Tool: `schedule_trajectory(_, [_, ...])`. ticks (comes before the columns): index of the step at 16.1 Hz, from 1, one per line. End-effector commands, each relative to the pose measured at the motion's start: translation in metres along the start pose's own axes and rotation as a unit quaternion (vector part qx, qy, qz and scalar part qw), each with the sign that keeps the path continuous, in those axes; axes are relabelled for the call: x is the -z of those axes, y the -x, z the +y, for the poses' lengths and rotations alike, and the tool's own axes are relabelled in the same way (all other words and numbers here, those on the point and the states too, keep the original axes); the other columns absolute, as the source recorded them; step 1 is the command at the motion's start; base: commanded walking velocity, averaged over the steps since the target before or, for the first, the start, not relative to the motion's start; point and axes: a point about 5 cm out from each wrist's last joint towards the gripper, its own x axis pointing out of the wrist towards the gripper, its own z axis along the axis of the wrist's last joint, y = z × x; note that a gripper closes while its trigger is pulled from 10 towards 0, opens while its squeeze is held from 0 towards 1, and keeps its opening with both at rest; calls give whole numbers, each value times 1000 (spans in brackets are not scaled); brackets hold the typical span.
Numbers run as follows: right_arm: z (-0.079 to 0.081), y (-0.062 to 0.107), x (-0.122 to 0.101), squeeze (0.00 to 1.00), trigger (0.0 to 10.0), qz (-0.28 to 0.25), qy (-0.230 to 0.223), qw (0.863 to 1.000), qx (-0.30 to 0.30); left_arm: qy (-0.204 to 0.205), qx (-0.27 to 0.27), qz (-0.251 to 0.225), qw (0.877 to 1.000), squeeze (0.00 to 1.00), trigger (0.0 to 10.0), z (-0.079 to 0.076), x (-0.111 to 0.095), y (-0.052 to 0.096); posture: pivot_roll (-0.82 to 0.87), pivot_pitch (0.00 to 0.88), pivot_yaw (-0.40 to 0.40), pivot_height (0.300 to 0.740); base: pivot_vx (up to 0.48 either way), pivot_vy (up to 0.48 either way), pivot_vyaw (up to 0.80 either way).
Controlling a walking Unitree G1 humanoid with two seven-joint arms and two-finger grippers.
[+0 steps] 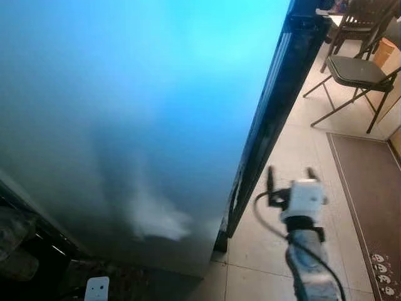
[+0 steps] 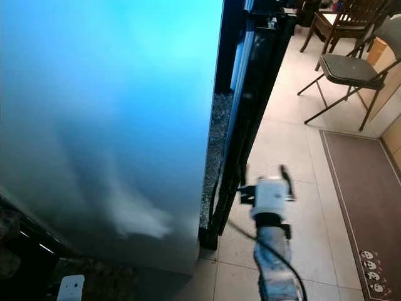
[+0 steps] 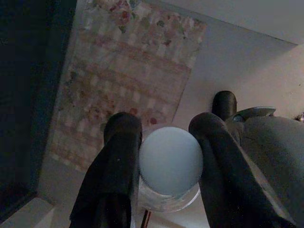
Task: Restocking fridge
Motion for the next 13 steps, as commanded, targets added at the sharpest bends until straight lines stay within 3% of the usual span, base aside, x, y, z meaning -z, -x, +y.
schedule_trajectory(1, [-1, -7, -8, 1000, 10000, -8, -10, 1000, 3, 7, -5, 14, 1000, 0, 10000, 2, 6, 0, -17, 44, -7, 740, 0, 0, 0])
schedule_trajectory(4, [7, -24, -14, 1000, 10000, -9, -31, 999, -32, 4, -5, 14, 1000, 0, 10000, 3, 6, 0, -17, 43, 2, 740, 0, 0, 0])
schedule_trajectory(6, [21, -29, -15, 1000, 10000, -4, -32, 996, -80, 1, -5, 14, 1000, 0, 10000, 3, 5, 0, -15, 47, 7, 740, 0, 0, 0])
schedule_trajectory(7, [25, -33, -16, 620, 10000, -7, -26, 996, -84, 1, -4, 13, 1000, 0, 10000, 3, 5, 0, -11, 48, 9, 740, 0, 0, 0])
schedule_trajectory(8, [29, -37, -19, 0, 10000, -12, -22, 995, -94, 0, -4, 12, 1000, 0, 10000, 3, 5, 0, -7, 48, 9, 740, 0, 0, 0])
schedule_trajectory(13, [21, -51, -27, 0, 10000, -32, -18, 996, -85, 0, -5, 12, 1000, 0, 10000, 4, 5, 0, -6, 51, 15, 740, 0, 0, 0])
